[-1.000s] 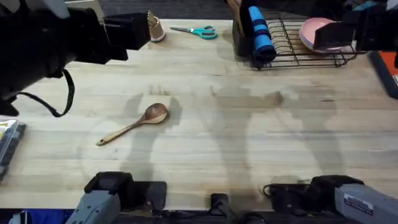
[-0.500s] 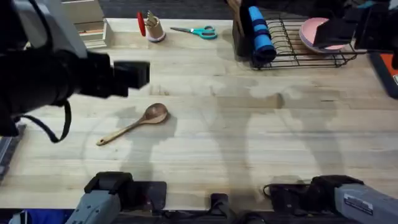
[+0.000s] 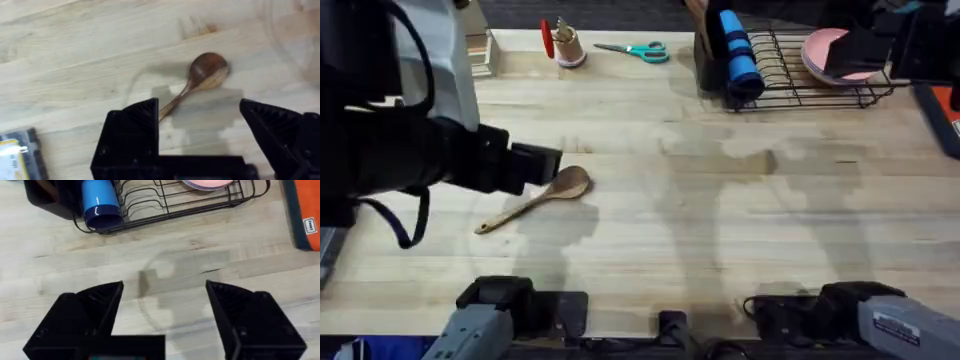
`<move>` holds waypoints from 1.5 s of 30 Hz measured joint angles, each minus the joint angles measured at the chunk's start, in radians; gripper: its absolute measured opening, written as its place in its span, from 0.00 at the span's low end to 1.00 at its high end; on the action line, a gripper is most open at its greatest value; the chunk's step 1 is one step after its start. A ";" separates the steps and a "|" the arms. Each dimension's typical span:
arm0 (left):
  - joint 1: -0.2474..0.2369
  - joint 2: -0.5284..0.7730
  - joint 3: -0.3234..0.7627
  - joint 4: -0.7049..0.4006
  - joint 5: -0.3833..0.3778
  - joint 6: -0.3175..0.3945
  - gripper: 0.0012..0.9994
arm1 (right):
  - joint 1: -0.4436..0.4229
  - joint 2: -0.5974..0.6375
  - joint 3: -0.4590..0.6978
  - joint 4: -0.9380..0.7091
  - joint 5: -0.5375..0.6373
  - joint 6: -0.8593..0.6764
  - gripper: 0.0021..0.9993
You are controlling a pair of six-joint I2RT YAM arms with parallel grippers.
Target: Pick up the spoon on the table one by one and put them onto the rack
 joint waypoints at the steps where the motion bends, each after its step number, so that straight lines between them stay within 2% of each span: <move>1: 0.000 0.000 0.000 -0.010 -0.004 0.020 0.99 | 0.000 0.000 0.000 0.000 0.000 0.000 1.00; 7: 0.000 0.000 -0.002 -0.047 -0.025 0.178 0.99 | 0.000 0.000 0.000 0.000 0.000 0.003 1.00; 12: 0.000 0.017 -0.078 -0.038 -0.056 0.252 0.99 | 0.000 0.000 0.000 0.002 0.000 0.007 1.00; 17: 0.000 0.084 -0.124 0.012 -0.061 0.267 0.99 | 0.000 0.000 0.000 0.002 0.000 0.007 1.00; 24: 0.000 0.210 -0.127 0.047 -0.062 0.274 0.99 | 0.000 0.000 0.000 0.002 0.000 0.007 1.00; 35: 0.003 0.431 -0.127 0.050 -0.062 0.274 0.99 | 0.000 0.000 0.000 0.002 0.001 0.007 1.00; 40: 0.039 0.484 -0.127 0.055 -0.061 0.275 0.99 | 0.000 0.000 0.000 0.002 0.003 0.006 1.00; 41: 0.060 0.508 -0.127 0.072 -0.056 0.276 0.99 | 0.000 0.000 0.000 0.002 0.004 0.006 1.00; 45: 0.065 0.520 -0.135 0.129 -0.031 0.285 0.99 | 0.000 0.000 0.000 0.002 0.007 0.005 1.00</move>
